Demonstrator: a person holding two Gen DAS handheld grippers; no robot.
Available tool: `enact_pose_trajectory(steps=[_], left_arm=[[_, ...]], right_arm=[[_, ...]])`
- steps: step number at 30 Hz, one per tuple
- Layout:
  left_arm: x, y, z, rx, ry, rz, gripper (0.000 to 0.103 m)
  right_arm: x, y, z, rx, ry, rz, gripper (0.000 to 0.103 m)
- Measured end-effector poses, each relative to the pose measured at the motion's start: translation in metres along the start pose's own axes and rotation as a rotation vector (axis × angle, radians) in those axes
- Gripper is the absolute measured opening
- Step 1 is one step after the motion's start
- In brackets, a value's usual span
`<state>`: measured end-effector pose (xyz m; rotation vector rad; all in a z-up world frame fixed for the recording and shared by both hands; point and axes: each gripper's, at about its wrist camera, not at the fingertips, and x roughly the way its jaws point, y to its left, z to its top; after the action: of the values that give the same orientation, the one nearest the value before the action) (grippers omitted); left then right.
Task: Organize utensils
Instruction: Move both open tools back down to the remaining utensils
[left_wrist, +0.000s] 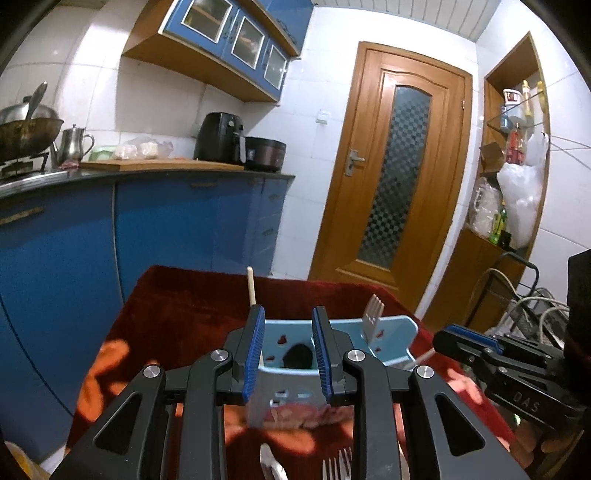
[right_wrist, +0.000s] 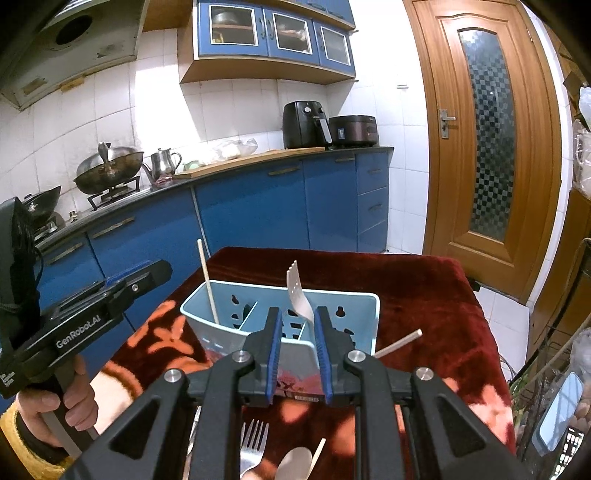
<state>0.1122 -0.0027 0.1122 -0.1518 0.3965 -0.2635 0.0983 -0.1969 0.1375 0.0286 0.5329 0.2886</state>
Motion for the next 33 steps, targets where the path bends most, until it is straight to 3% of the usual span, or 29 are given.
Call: enact_pose_trajectory(steps=[6,14,23,33], left_arm=[[-0.015,0.000,-0.008,0.018,0.040,0.014,0.027],[-0.024,0.003,-0.024,0.055,0.177,0.075,0.027],[-0.016,0.004,-0.055,0.091,0.378,0.087,0.027],[0.005,0.007,-0.081,0.078,0.513,0.076,0.027]], right_arm=[[-0.010,0.001,-0.010,0.007,0.015,-0.004,0.021],[-0.023,0.003,-0.030,0.011,0.066,-0.013,0.021],[-0.023,0.003,-0.058,0.015,0.190,-0.025,0.021],[-0.010,-0.008,-0.081,0.065,0.334,-0.017,0.022]])
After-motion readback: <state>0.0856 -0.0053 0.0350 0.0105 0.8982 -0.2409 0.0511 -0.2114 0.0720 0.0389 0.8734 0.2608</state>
